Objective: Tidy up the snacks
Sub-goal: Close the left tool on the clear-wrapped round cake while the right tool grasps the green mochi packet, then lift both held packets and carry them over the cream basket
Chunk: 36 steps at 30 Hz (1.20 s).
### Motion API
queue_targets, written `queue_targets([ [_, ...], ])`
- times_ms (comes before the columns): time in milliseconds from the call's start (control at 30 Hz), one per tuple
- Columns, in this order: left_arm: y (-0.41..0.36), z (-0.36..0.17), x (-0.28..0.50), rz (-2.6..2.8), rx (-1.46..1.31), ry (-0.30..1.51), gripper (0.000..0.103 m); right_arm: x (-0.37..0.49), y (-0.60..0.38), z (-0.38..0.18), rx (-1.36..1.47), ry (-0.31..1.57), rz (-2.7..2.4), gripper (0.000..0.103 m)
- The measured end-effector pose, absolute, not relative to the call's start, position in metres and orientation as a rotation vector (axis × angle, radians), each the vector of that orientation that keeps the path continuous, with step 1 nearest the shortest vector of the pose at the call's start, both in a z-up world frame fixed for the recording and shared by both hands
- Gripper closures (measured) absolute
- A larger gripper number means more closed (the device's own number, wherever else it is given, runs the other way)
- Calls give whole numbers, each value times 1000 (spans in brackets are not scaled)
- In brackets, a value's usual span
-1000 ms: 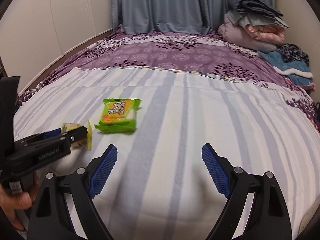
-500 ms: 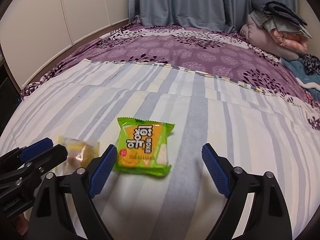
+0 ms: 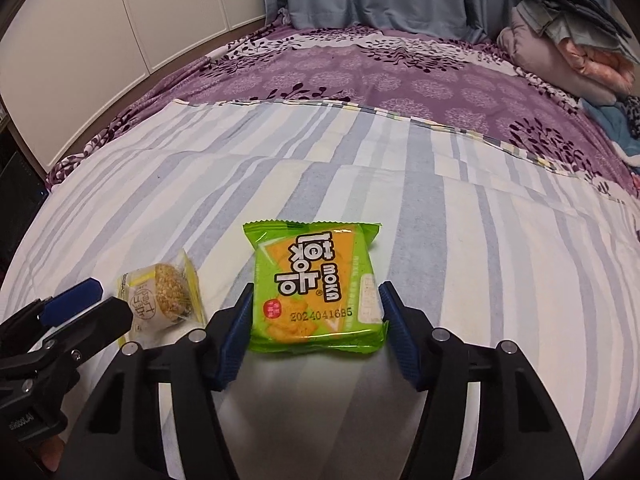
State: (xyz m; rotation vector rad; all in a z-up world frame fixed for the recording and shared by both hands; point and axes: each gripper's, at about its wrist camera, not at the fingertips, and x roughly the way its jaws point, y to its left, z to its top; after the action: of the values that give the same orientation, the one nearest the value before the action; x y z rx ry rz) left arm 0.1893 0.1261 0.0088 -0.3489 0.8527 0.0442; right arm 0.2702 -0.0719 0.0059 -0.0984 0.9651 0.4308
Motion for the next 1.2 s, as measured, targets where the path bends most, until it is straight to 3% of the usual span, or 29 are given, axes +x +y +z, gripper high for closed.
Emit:
queue_targets([
  [100,123,8,194,27,-309,858,22,261,-81,10,-88,967,420,43],
  [600,109,-7,227,-52,-75,983,22,195,-136,16,-38,979,407,43],
  [667,105,-8,231,-56,-37,989,28,187,-139,17,-33,977,407,43],
  [800,102,-5,235,-58,-15,985,55,176,-147,18,-4,977,402,43],
  [1200,91,14,196,-55,-74,943,62,141,-181,41,45,932,367,43],
])
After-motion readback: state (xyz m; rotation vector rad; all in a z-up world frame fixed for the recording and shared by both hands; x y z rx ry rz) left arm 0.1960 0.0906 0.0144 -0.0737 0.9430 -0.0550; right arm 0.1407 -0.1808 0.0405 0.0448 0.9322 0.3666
